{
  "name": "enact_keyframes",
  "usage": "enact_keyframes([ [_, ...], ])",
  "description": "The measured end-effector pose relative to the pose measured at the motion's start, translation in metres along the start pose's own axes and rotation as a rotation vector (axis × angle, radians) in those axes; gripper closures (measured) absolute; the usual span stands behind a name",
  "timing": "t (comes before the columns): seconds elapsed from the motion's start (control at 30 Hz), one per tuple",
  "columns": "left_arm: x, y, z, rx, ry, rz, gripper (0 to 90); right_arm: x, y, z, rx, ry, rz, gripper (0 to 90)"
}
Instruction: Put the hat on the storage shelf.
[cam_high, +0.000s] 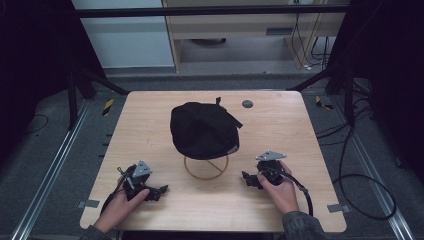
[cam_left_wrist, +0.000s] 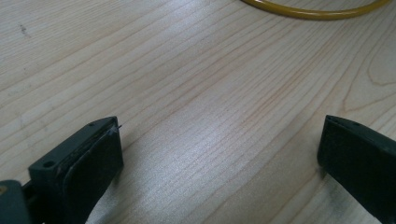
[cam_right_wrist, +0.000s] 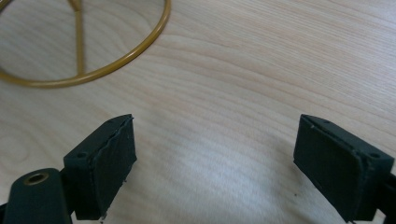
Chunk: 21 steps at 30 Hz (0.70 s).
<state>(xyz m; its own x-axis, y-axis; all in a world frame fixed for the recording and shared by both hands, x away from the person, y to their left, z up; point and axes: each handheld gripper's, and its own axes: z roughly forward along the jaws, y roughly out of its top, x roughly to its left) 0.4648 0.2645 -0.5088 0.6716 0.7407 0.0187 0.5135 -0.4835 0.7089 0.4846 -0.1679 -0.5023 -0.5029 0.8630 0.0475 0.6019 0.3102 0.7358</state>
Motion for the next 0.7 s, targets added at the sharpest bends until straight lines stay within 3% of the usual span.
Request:
enact_keyframes([
  [0.2, 0.0, 0.0, 0.0, 0.0, 0.0, 0.0, 0.0, -0.0035, 0.0002, 0.0106, -0.028, -0.015, 0.046, 12.3],
  [0.27, 0.0, 0.0, 0.0, 0.0, 0.0, 0.0, 0.0, -0.0025, 0.0, 0.0119, -0.027, -0.034, 0.021, 11.8],
  [0.43, 0.0, 0.0, 0.0, 0.0, 0.0, 0.0, 0.0, -0.0022, 0.0003, 0.0126, -0.023, -0.044, 0.028, 10.3],
  [0.53, 0.0, 0.0, 0.0, 0.001, 0.0, 0.0, 0.0, 0.0019, -0.0008, 0.0125, -0.002, -0.072, -0.013, 8.7],
  [0.7, 0.0, 0.0, 0.0, 0.0, 0.0, 0.0, 0.0, 0.002, -0.0047, 0.0085, -0.002, -0.074, -0.008, 8.5],
])
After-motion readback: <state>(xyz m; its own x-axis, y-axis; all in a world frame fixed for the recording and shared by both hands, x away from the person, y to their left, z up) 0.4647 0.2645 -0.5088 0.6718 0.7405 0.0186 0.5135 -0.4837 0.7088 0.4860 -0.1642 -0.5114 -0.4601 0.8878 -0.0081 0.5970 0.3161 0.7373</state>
